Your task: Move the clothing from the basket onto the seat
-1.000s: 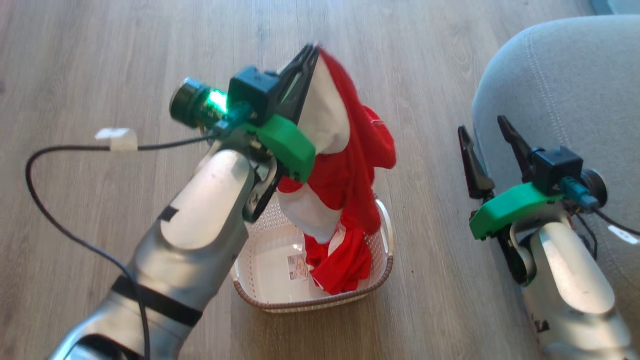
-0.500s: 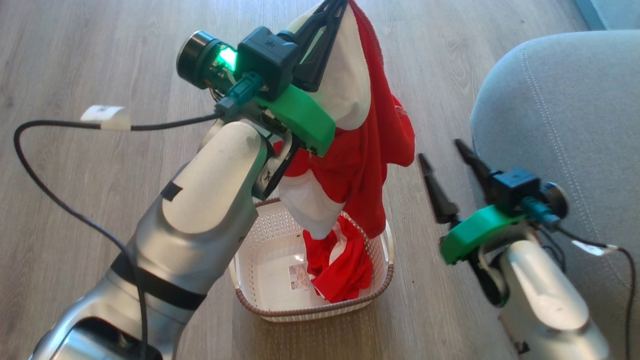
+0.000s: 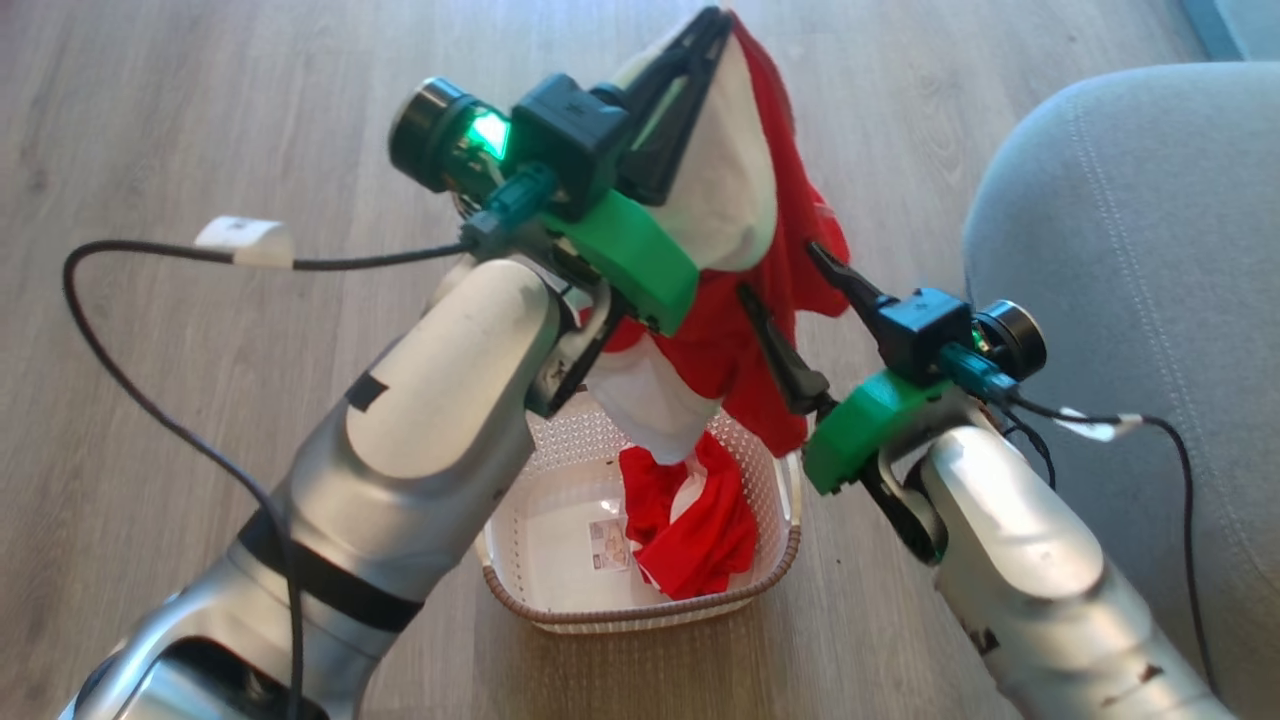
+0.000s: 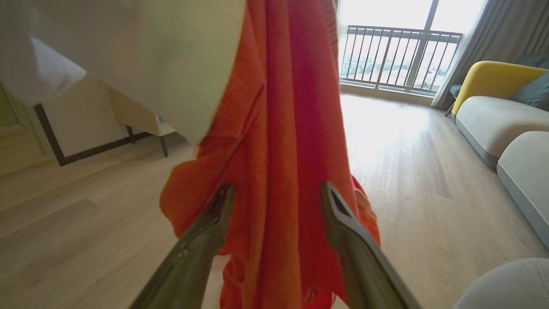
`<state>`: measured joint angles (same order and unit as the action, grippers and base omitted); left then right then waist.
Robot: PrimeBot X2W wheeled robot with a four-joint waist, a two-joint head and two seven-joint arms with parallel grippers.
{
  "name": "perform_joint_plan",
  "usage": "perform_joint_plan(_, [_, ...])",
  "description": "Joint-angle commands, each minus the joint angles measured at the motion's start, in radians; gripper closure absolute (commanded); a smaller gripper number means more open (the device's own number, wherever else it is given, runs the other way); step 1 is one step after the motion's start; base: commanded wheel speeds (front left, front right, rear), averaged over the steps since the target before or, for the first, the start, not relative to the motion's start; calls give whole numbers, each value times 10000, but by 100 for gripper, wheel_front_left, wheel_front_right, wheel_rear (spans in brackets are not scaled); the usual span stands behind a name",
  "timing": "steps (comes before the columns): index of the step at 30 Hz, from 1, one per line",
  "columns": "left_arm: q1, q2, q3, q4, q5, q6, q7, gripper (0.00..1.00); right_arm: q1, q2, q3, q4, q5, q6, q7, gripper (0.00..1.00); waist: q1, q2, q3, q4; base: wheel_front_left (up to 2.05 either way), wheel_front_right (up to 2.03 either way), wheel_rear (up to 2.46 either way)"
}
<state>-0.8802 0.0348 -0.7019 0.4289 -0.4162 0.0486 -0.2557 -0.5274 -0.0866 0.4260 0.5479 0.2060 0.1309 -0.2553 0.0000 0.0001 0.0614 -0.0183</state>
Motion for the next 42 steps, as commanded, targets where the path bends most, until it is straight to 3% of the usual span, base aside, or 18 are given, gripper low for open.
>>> perform_joint_plan(1, [-692, 154, 217, -429, -99, 79, -60, 100, -519, 243, 168, 46, -97, -2, -65, 0, 0, -1, 3, 98, 0, 0, 0])
perform_joint_plan(3, [-690, 154, 63, -467, -212, 100, -61, 100, -818, 302, 142, 602, -95, -2, -65, 0, 0, -1, 5, 213, 0, 0, 0])
perform_joint_plan(4, [-684, 154, -12, -483, -262, 113, -61, 100, -950, 322, 151, 862, -59, -2, -65, 5, 0, -1, 0, 270, 0, 0, 0])
perform_joint_plan(5, [-676, 154, -91, -486, -322, 122, -61, 100, -1076, 336, 197, 1124, -32, -2, -65, 35, 0, -1, 0, 333, 0, 0, 0])
perform_joint_plan(6, [-675, 154, -153, -489, -369, 138, -61, 100, -1193, 346, 247, 1329, 43, -2, -65, 100, 0, -1, 6, 380, 0, 0, 0])
perform_joint_plan(10, [-635, 154, -292, -406, -517, 201, -61, 100, -1462, 358, 621, 1729, 560, -2, -65, 100, 0, -1, 37, 512, 0, 0, 0])
perform_joint_plan(16, [-483, 154, -309, -147, -543, 160, -61, 97, -1409, 361, 315, 1275, 730, -2, -65, 100, 0, -1, 189, 342, 0, 0, 0])
perform_joint_plan(17, [-436, 154, -317, -79, -553, 101, -61, 58, -1366, 361, 226, 1155, 685, -2, -65, 100, 0, -1, 216, 284, 0, 0, 0])
perform_joint_plan(18, [-383, 155, -326, 2, -559, 41, -61, 7, -1318, 361, 115, 1037, 654, -2, -65, 100, 0, -1, 242, 219, 0, 0, 0])
perform_joint_plan(19, [-351, 159, -314, 60, -511, 7, -61, 0, -1273, 360, 3, 912, 611, -2, -65, 100, 0, -1, 273, 150, 0, 0, 0])
perform_joint_plan(32, [333, 215, -347, 811, -384, -765, -61, 0, -514, 13, -1235, -467, 364, -2, -65, 100, 0, -1, 573, -898, 0, 0, 0])
perform_joint_plan(42, [878, 345, -262, 1291, -231, -1067, -61, 0, -122, -18, -1643, -1222, 333, -2, -65, 100, 0, -1, 456, -2647, 0, 0, 0])
